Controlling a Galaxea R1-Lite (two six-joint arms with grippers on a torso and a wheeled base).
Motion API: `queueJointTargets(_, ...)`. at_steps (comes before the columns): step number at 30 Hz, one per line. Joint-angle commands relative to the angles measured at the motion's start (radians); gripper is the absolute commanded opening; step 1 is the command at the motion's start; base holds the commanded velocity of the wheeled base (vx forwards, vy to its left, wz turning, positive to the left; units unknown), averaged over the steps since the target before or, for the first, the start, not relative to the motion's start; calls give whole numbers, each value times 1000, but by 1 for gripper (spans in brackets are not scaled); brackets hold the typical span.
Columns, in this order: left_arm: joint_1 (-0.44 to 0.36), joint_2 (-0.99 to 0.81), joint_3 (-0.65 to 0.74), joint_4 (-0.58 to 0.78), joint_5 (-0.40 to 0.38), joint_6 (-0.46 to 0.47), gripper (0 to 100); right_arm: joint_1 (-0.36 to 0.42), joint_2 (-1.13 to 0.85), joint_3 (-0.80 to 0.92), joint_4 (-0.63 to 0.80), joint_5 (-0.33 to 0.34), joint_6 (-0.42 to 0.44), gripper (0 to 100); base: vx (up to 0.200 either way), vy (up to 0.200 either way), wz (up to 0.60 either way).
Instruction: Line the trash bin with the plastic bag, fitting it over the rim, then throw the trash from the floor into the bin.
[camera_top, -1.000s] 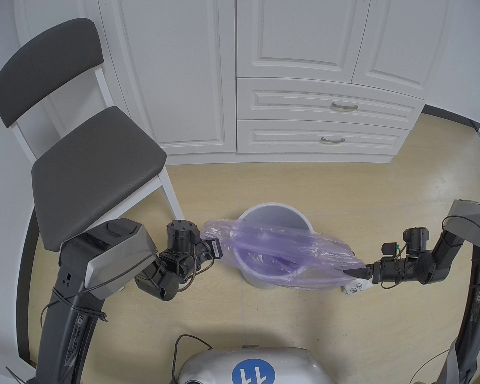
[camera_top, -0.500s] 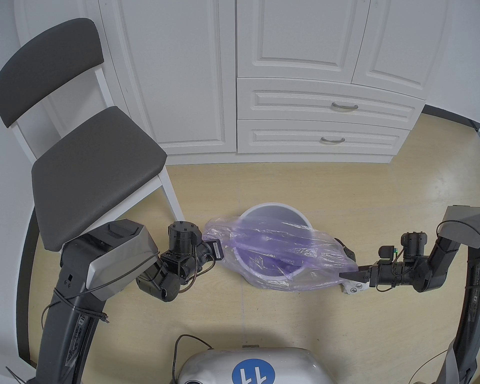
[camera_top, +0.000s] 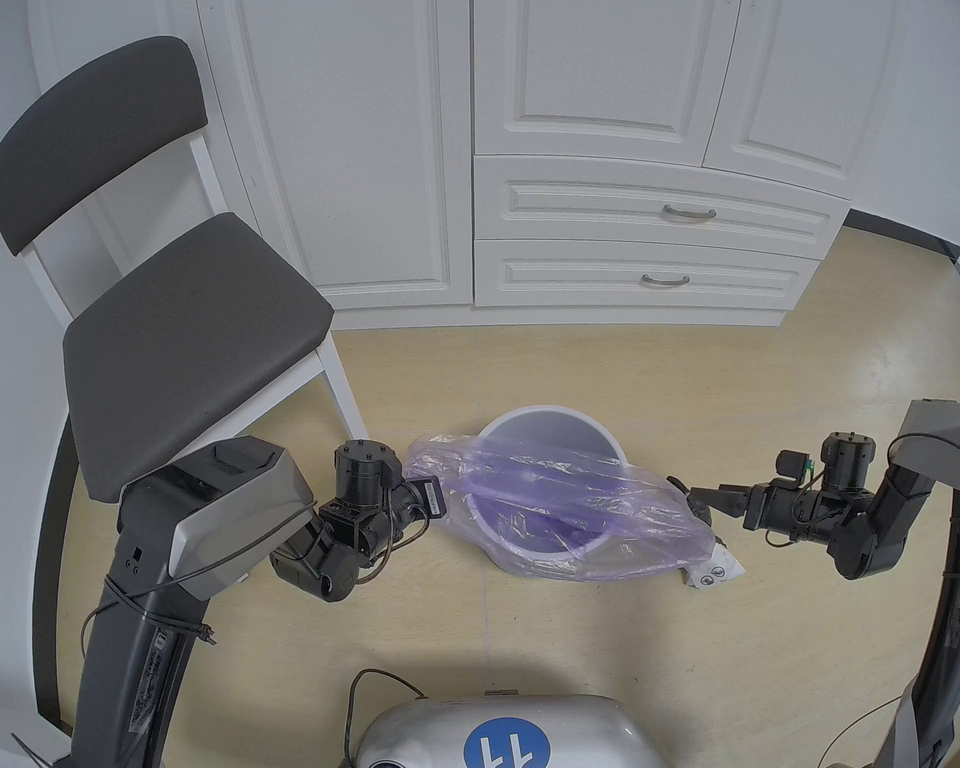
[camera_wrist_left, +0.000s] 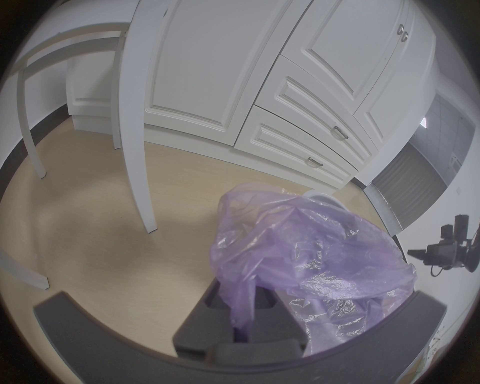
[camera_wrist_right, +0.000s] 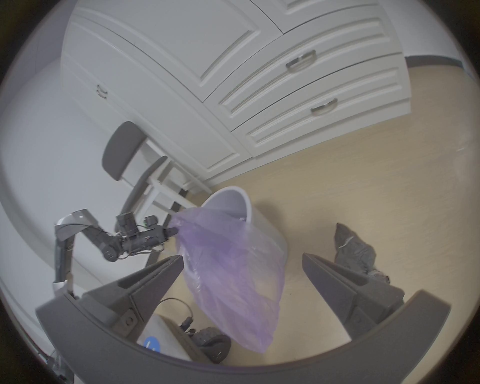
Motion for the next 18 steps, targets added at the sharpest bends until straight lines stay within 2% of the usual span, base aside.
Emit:
queueJointTargets(1,-2,-21,15,6,1,1,0,131,-123,28,-8,-139,0,100,0,0,0)
queueJointTargets(5,-2,-26,22,10,1,1,0,235,-163,51,-8,-251,-23,100,0,0,0)
queueJointTargets(8,-4,-35,38,20,-2,3,0,300,-188,77,-8,-351,-93,100,0,0,0)
queueJointTargets(11,-5,-44,45,54,-6,3,0,329,-186,96,-13,-409,-164,100,0,0,0)
queueJointTargets(14,-5,-55,52,79,-6,3,0,344,-163,107,-43,-426,-193,100,0,0,0)
queueJointTargets(15,-5,-56,55,82,-6,4,100,347,-158,108,-49,-426,-193,100,0,0,0)
queueJointTargets(18,-4,-92,107,92,-21,26,100,361,-132,111,-80,-429,-194,100,0,0,0)
